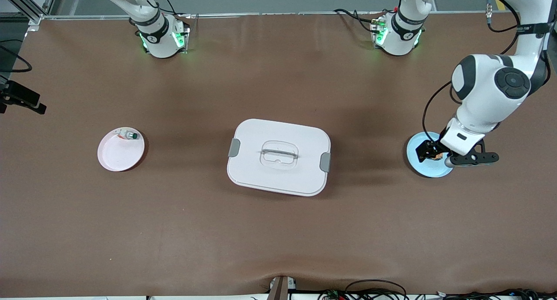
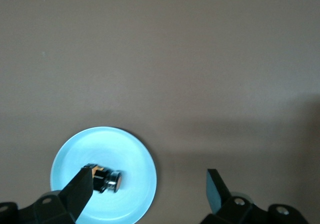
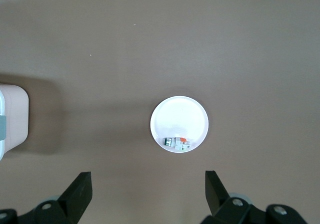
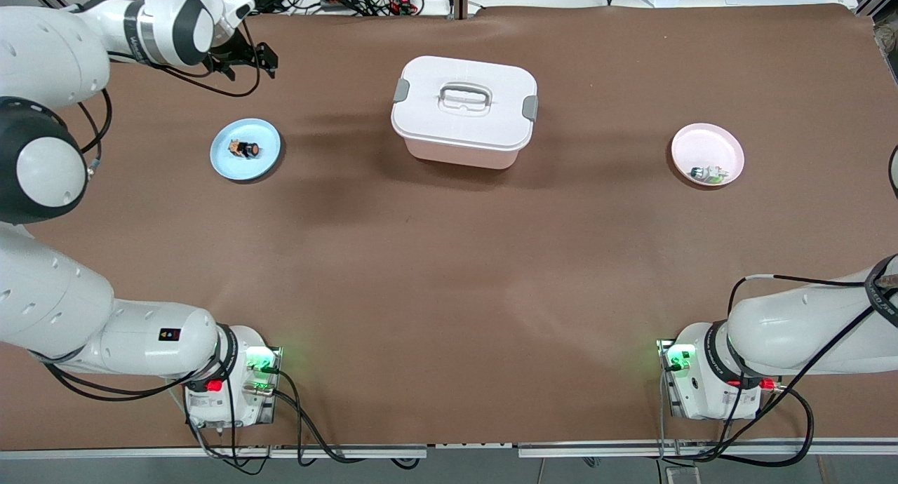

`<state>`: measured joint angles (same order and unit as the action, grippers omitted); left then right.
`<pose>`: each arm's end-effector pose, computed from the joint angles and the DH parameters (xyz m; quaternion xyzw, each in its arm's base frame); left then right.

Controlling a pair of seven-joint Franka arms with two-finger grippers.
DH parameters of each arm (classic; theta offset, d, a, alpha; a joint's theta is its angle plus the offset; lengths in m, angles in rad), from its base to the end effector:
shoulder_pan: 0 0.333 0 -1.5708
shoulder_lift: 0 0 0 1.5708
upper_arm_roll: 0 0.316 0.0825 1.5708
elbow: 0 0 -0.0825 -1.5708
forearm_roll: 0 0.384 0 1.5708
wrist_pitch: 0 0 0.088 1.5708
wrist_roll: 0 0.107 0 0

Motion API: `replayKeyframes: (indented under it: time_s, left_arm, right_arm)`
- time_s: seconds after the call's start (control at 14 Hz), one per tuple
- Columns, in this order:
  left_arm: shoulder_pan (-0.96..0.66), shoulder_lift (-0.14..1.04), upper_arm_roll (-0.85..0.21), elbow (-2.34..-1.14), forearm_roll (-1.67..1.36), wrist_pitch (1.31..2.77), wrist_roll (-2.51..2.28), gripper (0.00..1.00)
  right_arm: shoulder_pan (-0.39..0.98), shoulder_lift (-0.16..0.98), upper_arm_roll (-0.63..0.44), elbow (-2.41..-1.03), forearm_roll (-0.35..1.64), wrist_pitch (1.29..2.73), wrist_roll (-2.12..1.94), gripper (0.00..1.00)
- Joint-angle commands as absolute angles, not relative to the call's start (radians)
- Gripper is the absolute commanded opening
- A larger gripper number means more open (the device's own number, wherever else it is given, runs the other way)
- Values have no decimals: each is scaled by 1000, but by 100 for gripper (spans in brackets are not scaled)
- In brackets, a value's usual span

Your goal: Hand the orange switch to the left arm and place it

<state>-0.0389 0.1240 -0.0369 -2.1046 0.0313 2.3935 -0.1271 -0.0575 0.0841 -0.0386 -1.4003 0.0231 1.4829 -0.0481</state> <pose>0.5780 -0.0433 0.3758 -0.9964 -0.0153 -0.0829 0.0009 0.5697 -0.0512 0.6492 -0.9997 0.0229 0.0000 0.0099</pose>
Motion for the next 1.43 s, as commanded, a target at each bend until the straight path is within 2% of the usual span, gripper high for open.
replayKeyframes:
  time_s: [0.0,0.29,0.93,1.36]
  left_arm:
    - [-29,81,-40,-2073,35,2295,-94,100]
    - [-31,62,-40,-1959,37,2071,-78,100]
    - [-26,-156,-41,-1968,37,1904,-77,100]
    - [-28,-247,-46,-1959,34,1792,-63,100]
  right_arm:
    - [-78,54,-25,-1430,28,1485,-48,100]
    - [-78,51,-25,-1431,28,1473,-46,100]
    - [-77,49,-23,-1431,29,1467,1,100]
    - [-74,49,-20,-1431,29,1460,35,100]
